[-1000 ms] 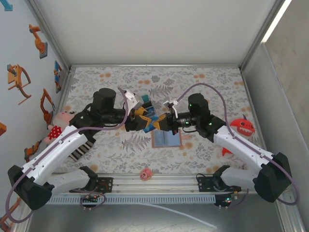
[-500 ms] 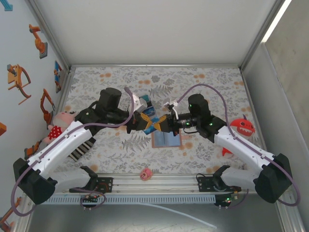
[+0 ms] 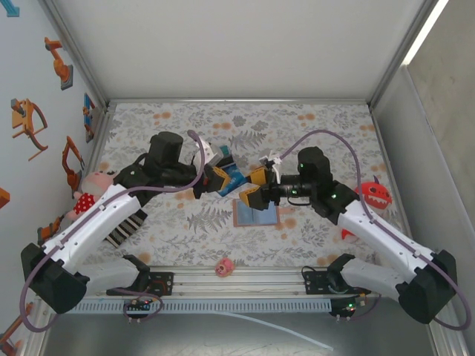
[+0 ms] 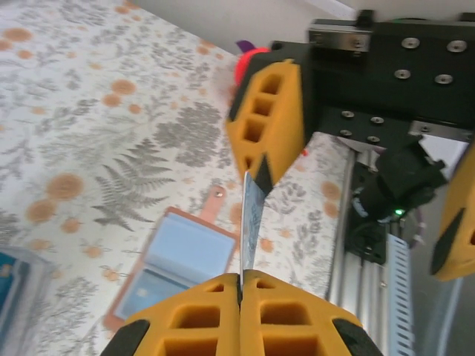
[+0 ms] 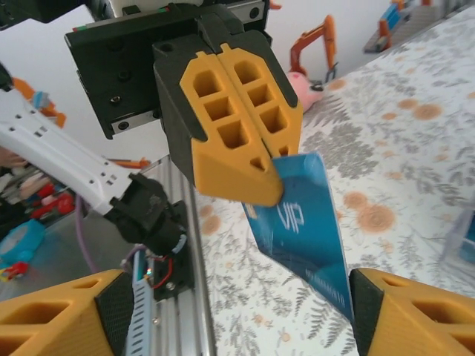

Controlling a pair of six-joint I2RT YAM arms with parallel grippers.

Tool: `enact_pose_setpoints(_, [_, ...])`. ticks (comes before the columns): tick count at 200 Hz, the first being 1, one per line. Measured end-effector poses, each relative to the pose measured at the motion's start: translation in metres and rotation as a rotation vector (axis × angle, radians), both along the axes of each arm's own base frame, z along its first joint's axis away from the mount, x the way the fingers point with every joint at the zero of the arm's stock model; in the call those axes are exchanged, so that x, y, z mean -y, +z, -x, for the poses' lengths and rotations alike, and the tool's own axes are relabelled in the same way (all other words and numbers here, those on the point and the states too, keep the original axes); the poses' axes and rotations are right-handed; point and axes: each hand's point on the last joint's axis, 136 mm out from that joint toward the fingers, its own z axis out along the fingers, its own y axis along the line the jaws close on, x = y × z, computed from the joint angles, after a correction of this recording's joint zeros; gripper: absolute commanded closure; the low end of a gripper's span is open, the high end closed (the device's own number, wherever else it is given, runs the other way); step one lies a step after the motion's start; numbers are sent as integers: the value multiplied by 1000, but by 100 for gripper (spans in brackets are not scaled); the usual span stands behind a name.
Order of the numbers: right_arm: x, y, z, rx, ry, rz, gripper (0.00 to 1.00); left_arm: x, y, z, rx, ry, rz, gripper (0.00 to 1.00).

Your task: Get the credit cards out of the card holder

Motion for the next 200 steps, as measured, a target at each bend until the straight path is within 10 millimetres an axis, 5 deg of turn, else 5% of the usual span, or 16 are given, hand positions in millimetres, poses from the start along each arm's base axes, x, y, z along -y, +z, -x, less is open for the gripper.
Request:
enact_pose_setpoints(35, [12, -6, -7, 18, -100, 31, 10, -19, -12, -41, 37, 151, -58, 100])
enact_pose_setpoints(61, [19, -8, -13, 36, -166, 51, 9, -26, -37, -72, 35, 213, -138, 100])
enact_pose_setpoints(142, [47, -29, -43, 33, -422, 153, 6, -15, -109, -135, 90, 120, -328, 100])
enact_pose_setpoints(200, [61, -42, -53, 3, -521, 215, 7, -6, -135, -162, 148, 56, -370, 100])
